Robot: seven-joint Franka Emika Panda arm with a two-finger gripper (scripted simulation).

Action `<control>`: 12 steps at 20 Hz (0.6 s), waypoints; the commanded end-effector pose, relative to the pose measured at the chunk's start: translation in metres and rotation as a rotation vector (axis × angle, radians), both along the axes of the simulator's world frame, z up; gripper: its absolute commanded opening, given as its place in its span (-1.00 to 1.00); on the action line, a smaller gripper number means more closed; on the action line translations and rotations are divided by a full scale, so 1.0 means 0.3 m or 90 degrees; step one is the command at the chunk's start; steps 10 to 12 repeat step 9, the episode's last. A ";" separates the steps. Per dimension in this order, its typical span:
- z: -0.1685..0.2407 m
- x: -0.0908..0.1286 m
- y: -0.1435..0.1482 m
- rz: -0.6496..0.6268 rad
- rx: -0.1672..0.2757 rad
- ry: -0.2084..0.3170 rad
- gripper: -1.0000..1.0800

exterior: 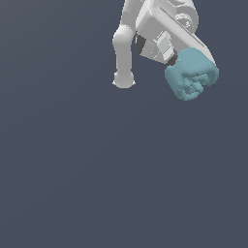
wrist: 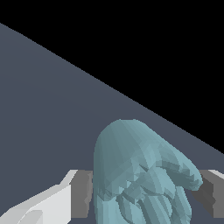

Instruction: Pick up the object and move it to a goal position.

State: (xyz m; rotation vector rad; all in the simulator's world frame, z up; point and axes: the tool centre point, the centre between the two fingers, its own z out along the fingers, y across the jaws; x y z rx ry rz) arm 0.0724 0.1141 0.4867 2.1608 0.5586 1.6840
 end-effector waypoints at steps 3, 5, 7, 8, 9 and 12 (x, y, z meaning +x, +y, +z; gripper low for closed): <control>0.041 -0.015 0.010 -0.002 -0.001 -0.024 -1.00; 0.052 -0.019 0.014 -0.002 -0.001 -0.030 -1.00; 0.057 -0.021 0.016 -0.002 -0.002 -0.034 -1.00; 0.059 -0.022 0.016 -0.002 -0.002 -0.035 -1.00; 0.059 -0.022 0.016 -0.003 -0.002 -0.035 -1.00; 0.059 -0.022 0.016 -0.003 -0.002 -0.035 -1.00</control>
